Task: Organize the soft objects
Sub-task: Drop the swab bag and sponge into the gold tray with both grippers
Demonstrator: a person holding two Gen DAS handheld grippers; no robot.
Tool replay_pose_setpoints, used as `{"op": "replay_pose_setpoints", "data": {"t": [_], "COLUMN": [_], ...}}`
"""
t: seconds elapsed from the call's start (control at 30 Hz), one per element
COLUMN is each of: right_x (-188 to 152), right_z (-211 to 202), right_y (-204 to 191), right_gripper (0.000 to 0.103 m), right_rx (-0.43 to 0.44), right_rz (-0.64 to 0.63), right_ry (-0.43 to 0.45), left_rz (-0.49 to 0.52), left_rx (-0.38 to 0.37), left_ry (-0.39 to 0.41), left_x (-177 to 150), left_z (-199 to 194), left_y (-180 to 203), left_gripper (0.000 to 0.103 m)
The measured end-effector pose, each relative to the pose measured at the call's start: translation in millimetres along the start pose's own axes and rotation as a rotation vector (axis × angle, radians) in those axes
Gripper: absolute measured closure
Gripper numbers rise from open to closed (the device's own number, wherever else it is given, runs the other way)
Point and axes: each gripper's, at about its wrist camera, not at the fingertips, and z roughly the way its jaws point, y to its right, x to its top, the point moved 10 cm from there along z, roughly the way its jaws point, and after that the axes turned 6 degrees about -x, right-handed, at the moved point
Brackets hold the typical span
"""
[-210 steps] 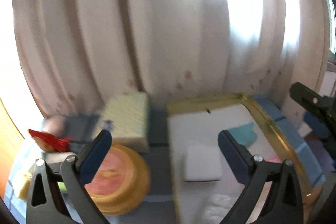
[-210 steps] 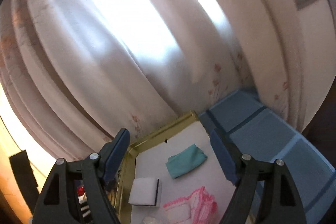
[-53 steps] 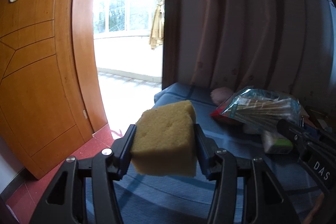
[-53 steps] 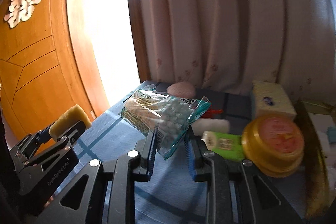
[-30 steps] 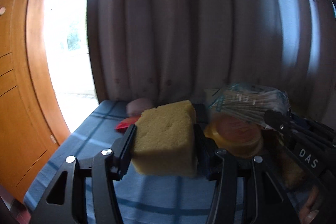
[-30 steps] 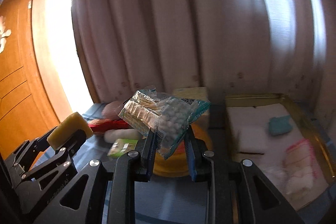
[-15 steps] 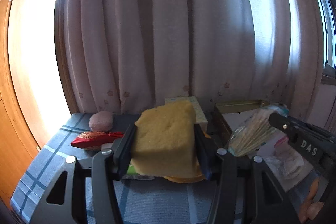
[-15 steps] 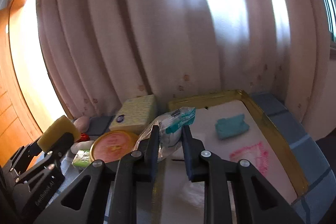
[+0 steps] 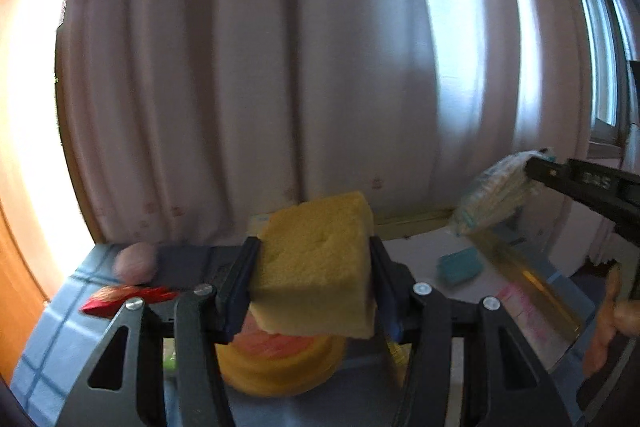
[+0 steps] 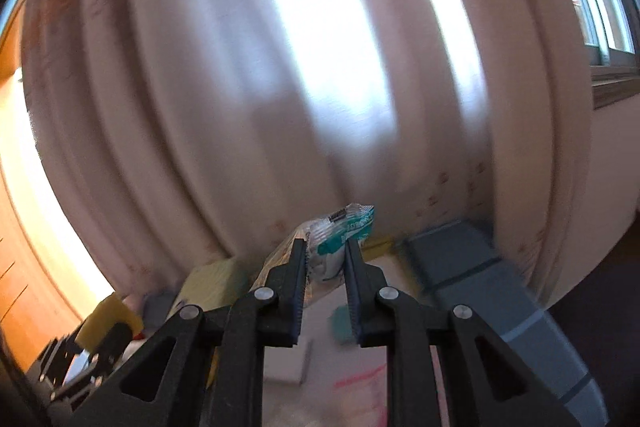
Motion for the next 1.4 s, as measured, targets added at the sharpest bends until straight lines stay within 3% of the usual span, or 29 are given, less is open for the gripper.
{"op": "replay_pose_setpoints", "data": {"t": [0.23, 0.43, 0.57, 0.6, 0.63, 0.67, 0.7, 0.73, 0.87, 1.03, 1.2, 1.4], "right_x": [12.8, 1.0, -11.6, -16.1, -20.4, -25.3, -27.6, -28.6, -21.9, -15.3, -19.0, -27.2], "right_z": [45.3, 90.9, 111.3, 114.5, 117.0, 118.8, 118.5, 116.4, 92.1, 50.1, 13.0, -12.4], "right_y": [28.7, 30.9, 32.7, 35.0, 37.4, 40.9, 43.7, 46.7, 59.7, 73.2, 65.4, 34.5], "right_gripper": [0.083, 0.083, 0.078, 0.072, 0.057, 0.048, 0.035, 0.033, 0.032, 0.026, 0.025, 0.023], "right_rx": [-0.052, -0.032, 0.009, 0.014, 0.022, 0.032, 0.036, 0.043, 0.057, 0.008, -0.020, -0.035], "right_rz": [0.046, 0.062, 0.098, 0.114, 0.135, 0.166, 0.191, 0.217, 0.305, 0.373, 0.359, 0.287], "right_ry": [-0.048, -0.149, -0.220, -0.243, -0.269, -0.299, -0.313, -0.314, -0.241, -0.104, 0.006, 0.101], "left_rz": [0.002, 0.020, 0.045, 0.042, 0.037, 0.029, 0.023, 0.021, 0.076, 0.099, 0.058, 0.072], "left_rx": [-0.101, -0.102, -0.073, -0.068, -0.062, -0.055, -0.050, -0.044, -0.001, 0.051, 0.058, 0.133], "left_ry": [-0.072, -0.179, -0.208, -0.219, -0.222, -0.216, -0.206, -0.193, -0.135, -0.103, -0.097, -0.057], "left_x": [5.4, -6.9, -12.1, -13.6, -13.6, -12.2, -10.8, -8.8, -0.8, -0.8, -7.5, -18.3], "left_z": [53.3, 91.8, 100.6, 101.8, 101.3, 99.4, 96.1, 92.7, 76.3, 58.1, 45.0, 28.4], "left_y": [50.9, 75.6, 75.9, 75.0, 73.5, 71.3, 69.6, 68.5, 68.3, 59.4, 42.2, 9.2], "left_gripper": [0.051, 0.050, 0.045, 0.043, 0.033, 0.026, 0.008, 0.001, 0.000, 0.000, 0.000, 0.000]}}
